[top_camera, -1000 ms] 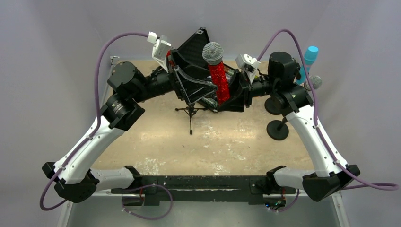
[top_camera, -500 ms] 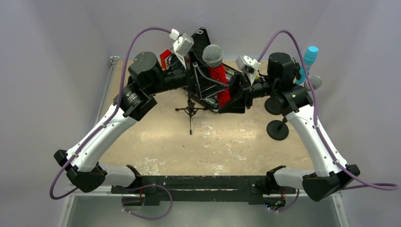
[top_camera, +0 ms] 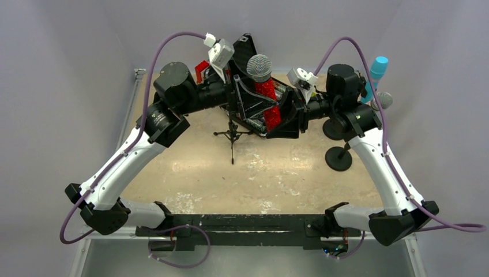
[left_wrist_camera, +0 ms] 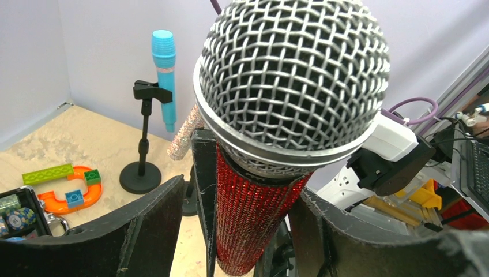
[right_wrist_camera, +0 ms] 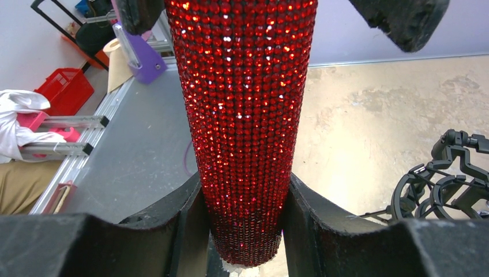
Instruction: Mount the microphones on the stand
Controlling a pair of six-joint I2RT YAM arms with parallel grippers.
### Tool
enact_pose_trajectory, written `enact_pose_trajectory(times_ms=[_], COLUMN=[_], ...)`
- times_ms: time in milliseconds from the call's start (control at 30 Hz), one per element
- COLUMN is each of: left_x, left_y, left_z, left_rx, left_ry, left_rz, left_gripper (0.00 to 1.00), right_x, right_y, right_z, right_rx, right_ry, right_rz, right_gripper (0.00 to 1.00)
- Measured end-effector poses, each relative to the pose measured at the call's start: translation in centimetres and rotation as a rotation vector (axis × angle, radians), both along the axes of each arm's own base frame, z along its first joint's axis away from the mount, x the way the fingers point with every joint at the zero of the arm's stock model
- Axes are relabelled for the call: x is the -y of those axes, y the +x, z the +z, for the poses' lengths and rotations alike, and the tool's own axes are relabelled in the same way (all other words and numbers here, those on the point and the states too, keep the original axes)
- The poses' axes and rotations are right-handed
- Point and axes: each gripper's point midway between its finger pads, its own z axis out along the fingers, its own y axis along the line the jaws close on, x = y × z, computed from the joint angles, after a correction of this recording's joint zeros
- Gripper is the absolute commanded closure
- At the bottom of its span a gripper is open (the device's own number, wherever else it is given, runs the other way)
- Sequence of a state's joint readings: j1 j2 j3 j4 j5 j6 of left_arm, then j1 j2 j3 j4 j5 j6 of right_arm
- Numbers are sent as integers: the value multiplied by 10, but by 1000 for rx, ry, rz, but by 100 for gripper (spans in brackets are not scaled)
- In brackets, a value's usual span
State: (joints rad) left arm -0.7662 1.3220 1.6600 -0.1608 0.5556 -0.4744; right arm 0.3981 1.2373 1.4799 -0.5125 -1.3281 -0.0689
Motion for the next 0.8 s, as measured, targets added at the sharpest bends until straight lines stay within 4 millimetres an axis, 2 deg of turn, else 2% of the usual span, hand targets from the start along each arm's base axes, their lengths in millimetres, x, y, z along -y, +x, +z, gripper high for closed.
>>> enact_pose_trajectory(times_ms=[333,433,467,500,567,600,667,733,800], left_x=[0,0,0,0,0,0,1,1,-1], left_y=[2,2,2,2,2,2,1,2,3], left_z=[8,10,10,11,11,12,12,11,9], left_rx=[40,46,47,48,48,56,63,63,70], left_ry=[-25,-30,-32,-32,-35,-37,-37,-31,-23], left_rz=[12,12,12,12,11,8,10,11,22], left_gripper=[28,33,37,49,87,99,100,100,100], right_x=[0,0,0,0,0,0,0,0,0], right_y=[0,0,0,0,0,0,2,2,2], right_z=[-4,-5,-4,-4,-5,-5,-6,-7,-8], right_rx=[-13,-14,-14,-13,-14,-24,-24,-24,-23], right_ry=[-5,-5,-5,-5,-5,-8,-8,-10,-14], right_rz=[1,2,3,3,3,-2,-2,-3,-5], right_gripper=[94,93,93,93,89,81,65,37,18])
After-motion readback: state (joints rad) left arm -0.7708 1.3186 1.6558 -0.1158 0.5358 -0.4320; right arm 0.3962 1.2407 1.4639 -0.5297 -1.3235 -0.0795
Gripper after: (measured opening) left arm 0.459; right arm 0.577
